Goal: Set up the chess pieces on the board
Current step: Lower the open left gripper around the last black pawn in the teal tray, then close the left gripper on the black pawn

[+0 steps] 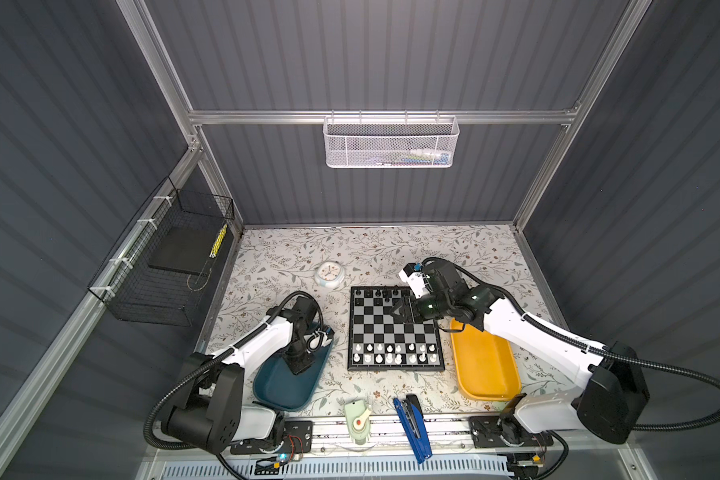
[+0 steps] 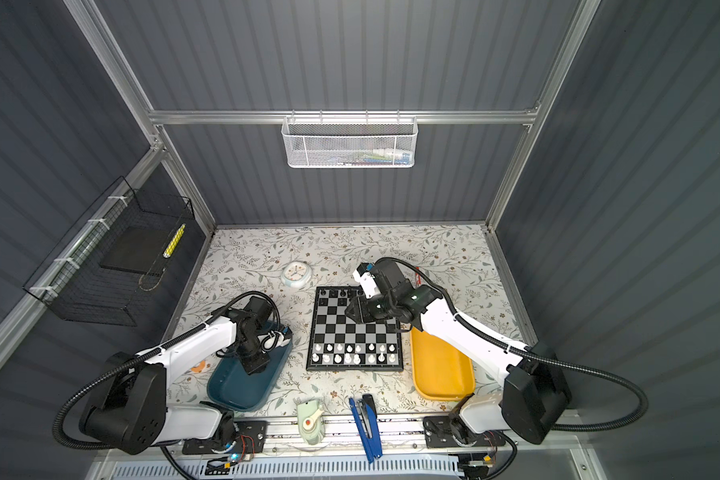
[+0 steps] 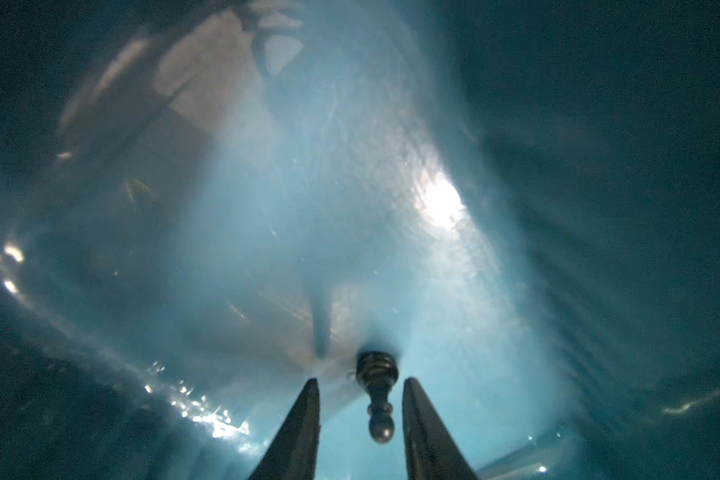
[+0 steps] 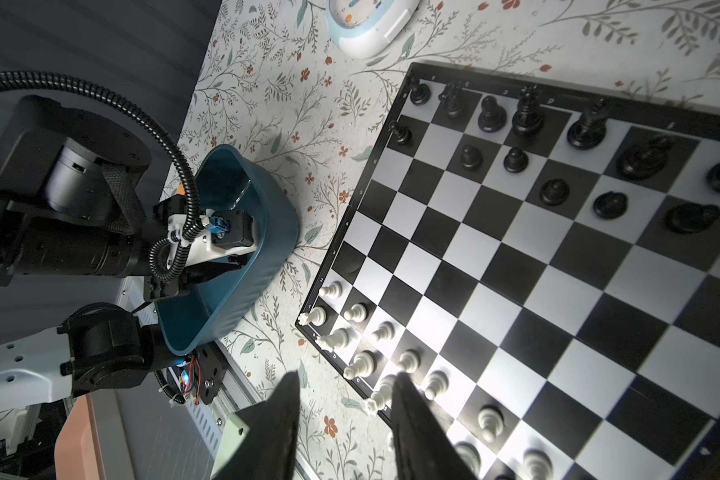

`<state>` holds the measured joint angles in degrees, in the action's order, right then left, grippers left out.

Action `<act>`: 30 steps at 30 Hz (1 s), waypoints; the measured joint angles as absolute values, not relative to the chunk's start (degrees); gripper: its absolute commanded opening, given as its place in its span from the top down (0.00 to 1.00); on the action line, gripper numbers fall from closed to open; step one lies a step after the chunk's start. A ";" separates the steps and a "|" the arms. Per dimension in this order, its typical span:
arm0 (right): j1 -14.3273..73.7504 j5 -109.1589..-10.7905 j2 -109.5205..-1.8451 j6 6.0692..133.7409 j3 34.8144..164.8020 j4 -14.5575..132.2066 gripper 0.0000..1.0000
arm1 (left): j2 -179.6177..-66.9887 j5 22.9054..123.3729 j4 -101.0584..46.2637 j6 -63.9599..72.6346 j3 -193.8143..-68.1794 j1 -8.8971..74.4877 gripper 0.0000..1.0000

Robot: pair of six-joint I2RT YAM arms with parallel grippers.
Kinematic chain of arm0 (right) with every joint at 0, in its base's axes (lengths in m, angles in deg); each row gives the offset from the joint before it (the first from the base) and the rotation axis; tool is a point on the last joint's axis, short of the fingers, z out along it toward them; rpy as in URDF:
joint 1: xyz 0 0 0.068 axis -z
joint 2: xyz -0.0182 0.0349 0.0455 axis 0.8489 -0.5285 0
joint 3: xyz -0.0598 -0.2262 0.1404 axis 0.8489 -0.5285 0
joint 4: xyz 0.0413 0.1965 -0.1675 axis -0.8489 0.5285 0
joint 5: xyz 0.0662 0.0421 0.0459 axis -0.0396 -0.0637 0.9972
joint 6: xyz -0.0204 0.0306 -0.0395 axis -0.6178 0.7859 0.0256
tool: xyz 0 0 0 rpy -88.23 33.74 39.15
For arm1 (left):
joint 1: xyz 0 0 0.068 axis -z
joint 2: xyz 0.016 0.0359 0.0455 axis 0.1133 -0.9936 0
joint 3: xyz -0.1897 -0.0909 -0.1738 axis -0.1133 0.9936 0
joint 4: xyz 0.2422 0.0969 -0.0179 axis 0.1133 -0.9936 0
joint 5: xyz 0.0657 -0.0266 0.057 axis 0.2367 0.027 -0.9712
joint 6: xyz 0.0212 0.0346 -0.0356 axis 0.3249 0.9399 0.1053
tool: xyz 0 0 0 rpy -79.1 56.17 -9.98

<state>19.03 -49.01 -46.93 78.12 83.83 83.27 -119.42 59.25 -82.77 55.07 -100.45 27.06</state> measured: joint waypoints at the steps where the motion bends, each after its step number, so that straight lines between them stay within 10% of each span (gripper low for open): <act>1: 19.03 -49.01 -46.93 78.12 83.83 83.27 0.61 | -119.51 59.25 -82.75 55.07 -100.45 27.06 0.67; 30: 19.03 -49.03 -46.93 78.12 83.81 83.25 0.61 | -119.97 59.28 -82.71 55.10 -100.27 27.06 0.78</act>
